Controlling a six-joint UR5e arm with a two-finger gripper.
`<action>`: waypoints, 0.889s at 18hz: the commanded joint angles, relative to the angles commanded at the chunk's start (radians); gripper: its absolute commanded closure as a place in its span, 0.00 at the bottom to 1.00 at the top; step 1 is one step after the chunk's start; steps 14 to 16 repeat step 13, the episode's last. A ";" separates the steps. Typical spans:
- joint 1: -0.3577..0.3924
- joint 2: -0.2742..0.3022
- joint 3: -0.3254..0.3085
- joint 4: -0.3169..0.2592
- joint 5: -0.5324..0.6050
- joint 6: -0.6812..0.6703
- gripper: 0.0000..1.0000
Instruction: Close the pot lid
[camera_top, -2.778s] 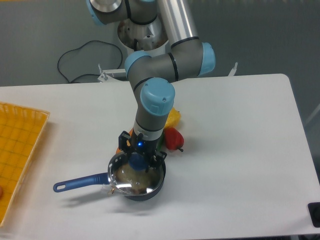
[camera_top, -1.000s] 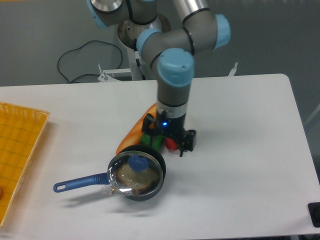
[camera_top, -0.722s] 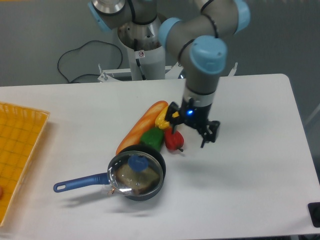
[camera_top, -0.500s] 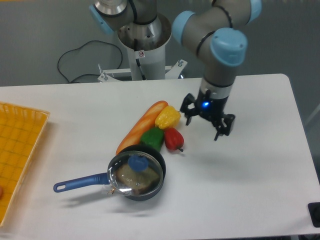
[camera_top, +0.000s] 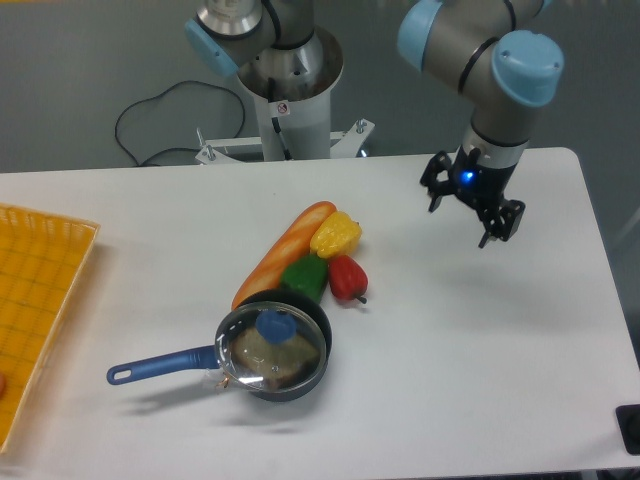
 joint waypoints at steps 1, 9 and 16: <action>0.008 0.000 -0.003 -0.006 0.005 0.023 0.00; 0.054 0.002 -0.012 -0.040 0.097 0.091 0.00; 0.066 0.003 -0.012 -0.041 0.100 0.094 0.00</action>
